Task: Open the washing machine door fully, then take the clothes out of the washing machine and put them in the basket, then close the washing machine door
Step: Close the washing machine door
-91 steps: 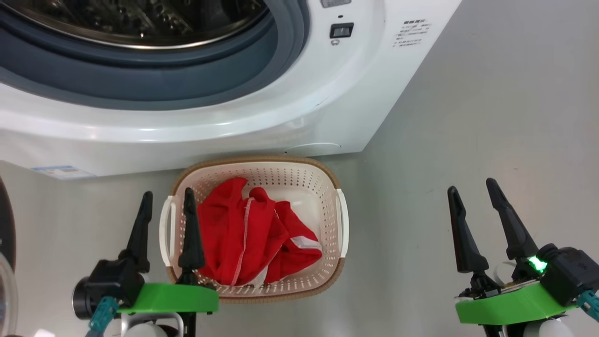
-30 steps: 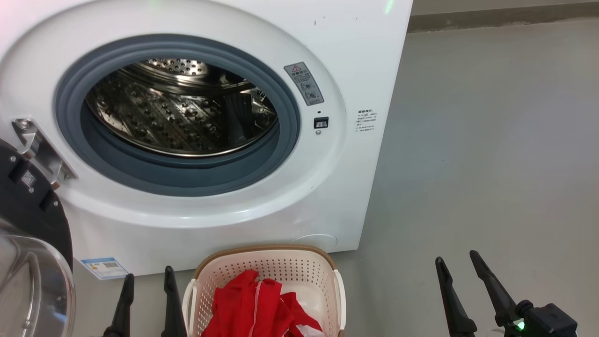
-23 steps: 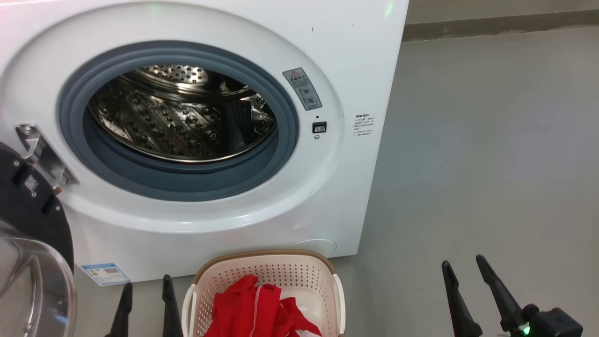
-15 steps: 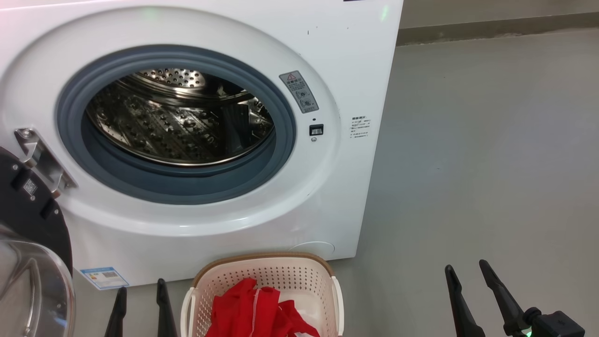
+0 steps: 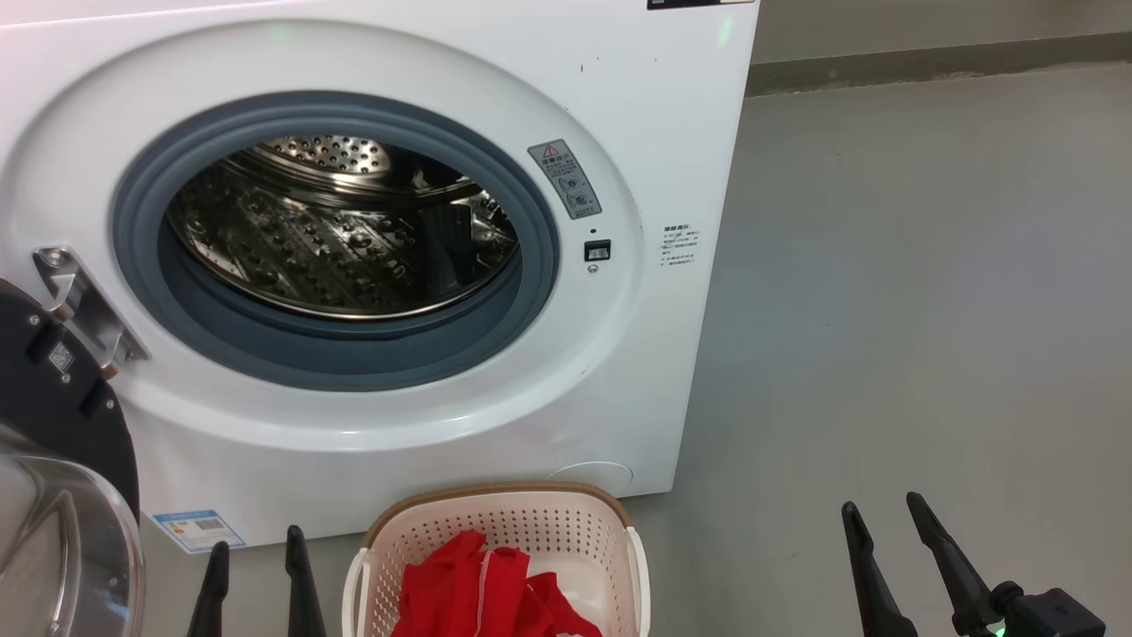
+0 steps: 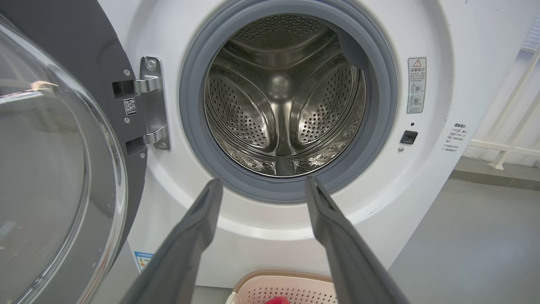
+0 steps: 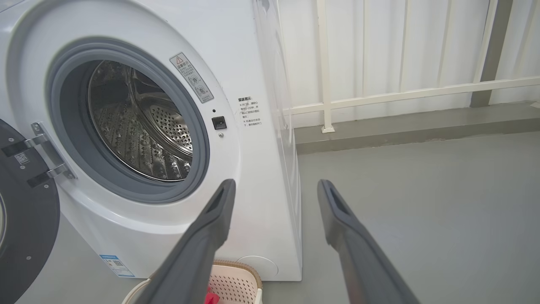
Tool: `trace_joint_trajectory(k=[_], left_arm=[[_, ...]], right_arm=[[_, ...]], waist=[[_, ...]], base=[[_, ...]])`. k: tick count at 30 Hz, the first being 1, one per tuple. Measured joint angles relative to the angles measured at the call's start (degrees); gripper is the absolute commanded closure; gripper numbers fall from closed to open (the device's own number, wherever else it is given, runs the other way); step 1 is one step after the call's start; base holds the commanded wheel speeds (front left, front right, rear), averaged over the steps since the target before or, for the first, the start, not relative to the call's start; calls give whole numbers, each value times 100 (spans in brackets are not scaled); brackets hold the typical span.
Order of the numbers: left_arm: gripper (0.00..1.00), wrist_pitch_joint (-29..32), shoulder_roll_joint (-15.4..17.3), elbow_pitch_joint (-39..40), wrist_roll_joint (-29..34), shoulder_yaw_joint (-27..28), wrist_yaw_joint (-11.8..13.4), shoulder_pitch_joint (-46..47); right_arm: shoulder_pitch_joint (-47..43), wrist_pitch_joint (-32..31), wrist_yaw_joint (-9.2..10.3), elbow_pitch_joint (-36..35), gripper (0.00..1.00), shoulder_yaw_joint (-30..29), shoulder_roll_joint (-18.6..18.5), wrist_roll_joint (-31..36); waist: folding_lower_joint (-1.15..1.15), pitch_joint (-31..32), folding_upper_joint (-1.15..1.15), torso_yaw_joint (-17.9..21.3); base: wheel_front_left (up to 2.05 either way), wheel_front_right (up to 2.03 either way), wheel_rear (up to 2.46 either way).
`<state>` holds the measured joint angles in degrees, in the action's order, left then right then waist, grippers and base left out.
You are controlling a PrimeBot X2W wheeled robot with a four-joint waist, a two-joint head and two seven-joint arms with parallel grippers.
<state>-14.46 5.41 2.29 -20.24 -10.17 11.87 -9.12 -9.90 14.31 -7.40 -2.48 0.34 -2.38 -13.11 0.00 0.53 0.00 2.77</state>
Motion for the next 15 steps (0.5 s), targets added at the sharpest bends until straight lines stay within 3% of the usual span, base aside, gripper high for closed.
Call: trace_joint_trajectory(k=[9,15], left_arm=[[0,0,11,-31,9,49,-105,0],[0,0,10,-43,9,94,-112,1]], right_arm=[[0,0,0,-4,0,0,0,-9],[0,0,0,-13,0,0,2,-9]], waist=[[0,-29,0,1],[0,-30,0,-31]], base=[[-1,2,-2],[-26,97,-71]])
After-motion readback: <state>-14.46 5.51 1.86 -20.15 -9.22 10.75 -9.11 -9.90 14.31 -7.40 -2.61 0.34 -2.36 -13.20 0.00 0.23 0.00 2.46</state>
